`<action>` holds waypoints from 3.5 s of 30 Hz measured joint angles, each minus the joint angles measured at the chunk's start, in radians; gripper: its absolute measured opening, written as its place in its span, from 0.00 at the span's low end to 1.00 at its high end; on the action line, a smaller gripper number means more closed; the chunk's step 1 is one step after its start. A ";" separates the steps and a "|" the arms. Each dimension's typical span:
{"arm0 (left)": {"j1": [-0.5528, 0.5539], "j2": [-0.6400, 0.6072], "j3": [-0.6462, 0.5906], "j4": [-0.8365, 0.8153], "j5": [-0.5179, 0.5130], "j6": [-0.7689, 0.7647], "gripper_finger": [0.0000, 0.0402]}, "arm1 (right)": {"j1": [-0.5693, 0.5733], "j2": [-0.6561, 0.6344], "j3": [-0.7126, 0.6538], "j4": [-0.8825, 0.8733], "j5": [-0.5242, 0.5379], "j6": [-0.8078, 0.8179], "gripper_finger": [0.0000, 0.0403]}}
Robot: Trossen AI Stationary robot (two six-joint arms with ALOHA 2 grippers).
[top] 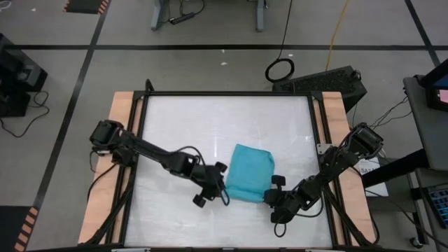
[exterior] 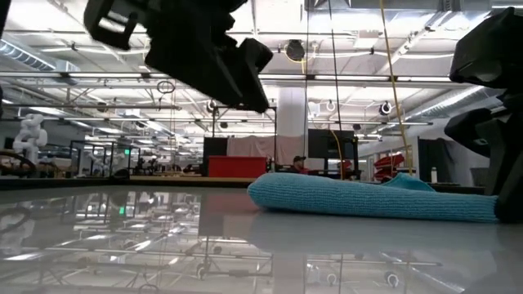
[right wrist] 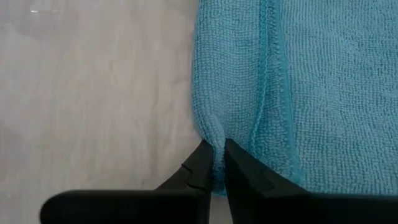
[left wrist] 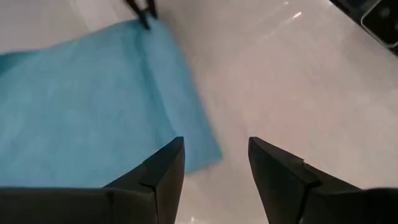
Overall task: Roll towel
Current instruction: Roll the blue microfiber towel
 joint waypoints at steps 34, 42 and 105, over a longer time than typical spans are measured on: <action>0.027 0.217 0.001 0.123 -0.107 0.002 0.36 | 0.000 0.001 -0.001 0.004 -0.004 0.061 0.07; 0.055 0.218 0.001 0.125 -0.061 -0.022 0.03 | 0.000 0.001 -0.002 0.009 -0.004 0.058 0.07; 0.152 0.233 -0.001 0.152 0.431 -1.062 0.02 | -0.069 -0.103 -0.002 0.039 -0.344 0.684 0.10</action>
